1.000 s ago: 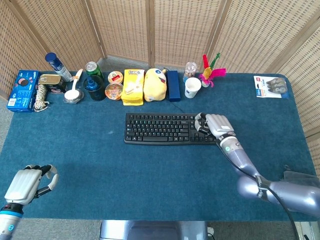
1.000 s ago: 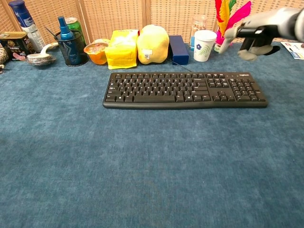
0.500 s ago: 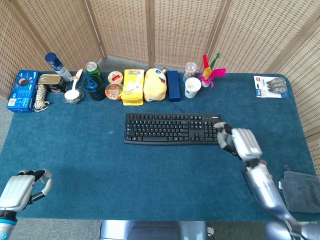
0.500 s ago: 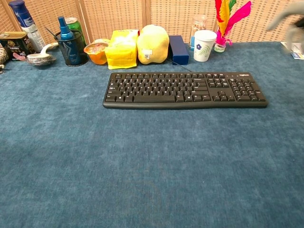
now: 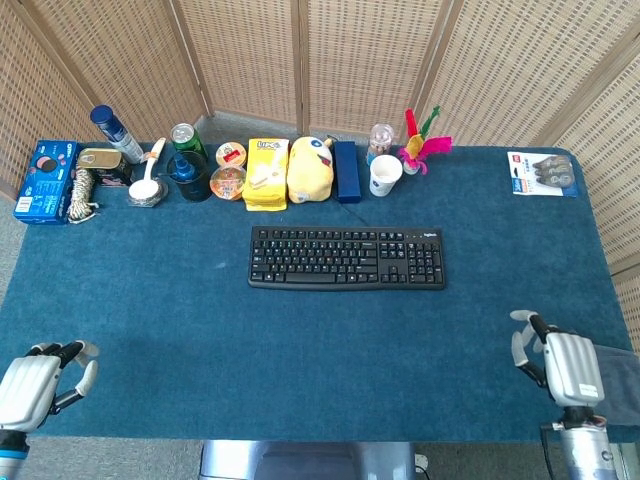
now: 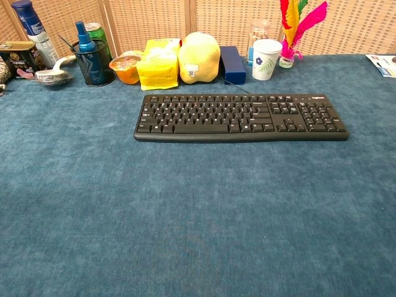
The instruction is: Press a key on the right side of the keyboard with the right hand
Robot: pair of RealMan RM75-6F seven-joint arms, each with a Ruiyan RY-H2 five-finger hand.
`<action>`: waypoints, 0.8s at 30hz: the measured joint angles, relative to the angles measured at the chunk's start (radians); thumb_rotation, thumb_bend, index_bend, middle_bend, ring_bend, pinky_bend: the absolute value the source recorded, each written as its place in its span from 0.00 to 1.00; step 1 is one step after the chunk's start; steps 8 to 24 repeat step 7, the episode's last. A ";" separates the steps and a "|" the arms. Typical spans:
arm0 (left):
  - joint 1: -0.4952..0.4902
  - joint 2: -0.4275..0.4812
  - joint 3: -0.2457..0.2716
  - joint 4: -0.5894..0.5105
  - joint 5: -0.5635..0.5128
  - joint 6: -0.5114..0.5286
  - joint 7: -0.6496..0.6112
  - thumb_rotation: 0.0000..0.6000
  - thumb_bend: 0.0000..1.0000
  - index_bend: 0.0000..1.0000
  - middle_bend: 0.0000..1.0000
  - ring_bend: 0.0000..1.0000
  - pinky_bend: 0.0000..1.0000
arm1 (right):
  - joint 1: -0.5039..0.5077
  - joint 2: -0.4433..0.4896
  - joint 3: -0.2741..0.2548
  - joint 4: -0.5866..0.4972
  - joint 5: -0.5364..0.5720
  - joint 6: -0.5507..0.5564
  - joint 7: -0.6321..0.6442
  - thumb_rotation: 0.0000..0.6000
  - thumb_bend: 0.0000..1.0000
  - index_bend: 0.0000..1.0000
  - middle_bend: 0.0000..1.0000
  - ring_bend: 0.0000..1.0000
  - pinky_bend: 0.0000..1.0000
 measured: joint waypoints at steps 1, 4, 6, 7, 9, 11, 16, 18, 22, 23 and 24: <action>0.002 -0.004 -0.002 0.003 0.005 0.006 -0.001 0.06 0.39 0.40 0.50 0.43 0.33 | -0.008 -0.004 0.000 0.005 -0.004 0.003 -0.005 0.00 0.57 0.32 0.56 0.59 0.61; 0.006 -0.019 -0.009 0.015 0.023 0.027 -0.002 0.06 0.39 0.40 0.50 0.43 0.33 | -0.025 -0.012 0.010 0.014 -0.016 0.006 -0.011 0.00 0.57 0.32 0.56 0.59 0.61; 0.007 -0.026 -0.012 0.020 0.029 0.031 0.004 0.06 0.39 0.40 0.50 0.43 0.33 | -0.031 -0.015 0.021 0.019 -0.021 0.005 -0.009 0.00 0.57 0.33 0.56 0.59 0.61; 0.007 -0.027 -0.012 0.020 0.028 0.029 0.008 0.05 0.39 0.40 0.50 0.43 0.33 | -0.033 -0.016 0.026 0.020 -0.023 0.005 -0.008 0.00 0.57 0.33 0.56 0.59 0.61; 0.007 -0.027 -0.012 0.020 0.028 0.029 0.008 0.05 0.39 0.40 0.50 0.43 0.33 | -0.033 -0.016 0.026 0.020 -0.023 0.005 -0.008 0.00 0.57 0.33 0.56 0.59 0.61; 0.007 -0.027 -0.012 0.020 0.028 0.029 0.008 0.05 0.39 0.40 0.50 0.43 0.33 | -0.033 -0.016 0.026 0.020 -0.023 0.005 -0.008 0.00 0.57 0.33 0.56 0.59 0.61; 0.007 -0.027 -0.012 0.020 0.028 0.029 0.008 0.05 0.39 0.40 0.50 0.43 0.33 | -0.033 -0.016 0.026 0.020 -0.023 0.005 -0.008 0.00 0.57 0.33 0.56 0.59 0.61; 0.007 -0.027 -0.012 0.020 0.028 0.029 0.008 0.05 0.39 0.40 0.50 0.43 0.33 | -0.033 -0.016 0.026 0.020 -0.023 0.005 -0.008 0.00 0.57 0.33 0.56 0.59 0.61; 0.007 -0.027 -0.012 0.020 0.028 0.029 0.008 0.05 0.39 0.40 0.50 0.43 0.33 | -0.033 -0.016 0.026 0.020 -0.023 0.005 -0.008 0.00 0.57 0.33 0.56 0.59 0.61; 0.007 -0.027 -0.012 0.020 0.028 0.029 0.008 0.05 0.39 0.40 0.50 0.43 0.33 | -0.033 -0.016 0.026 0.020 -0.023 0.005 -0.008 0.00 0.57 0.33 0.56 0.59 0.61; 0.007 -0.027 -0.012 0.020 0.028 0.029 0.008 0.05 0.39 0.40 0.50 0.43 0.33 | -0.033 -0.016 0.026 0.020 -0.023 0.005 -0.008 0.00 0.57 0.33 0.56 0.59 0.61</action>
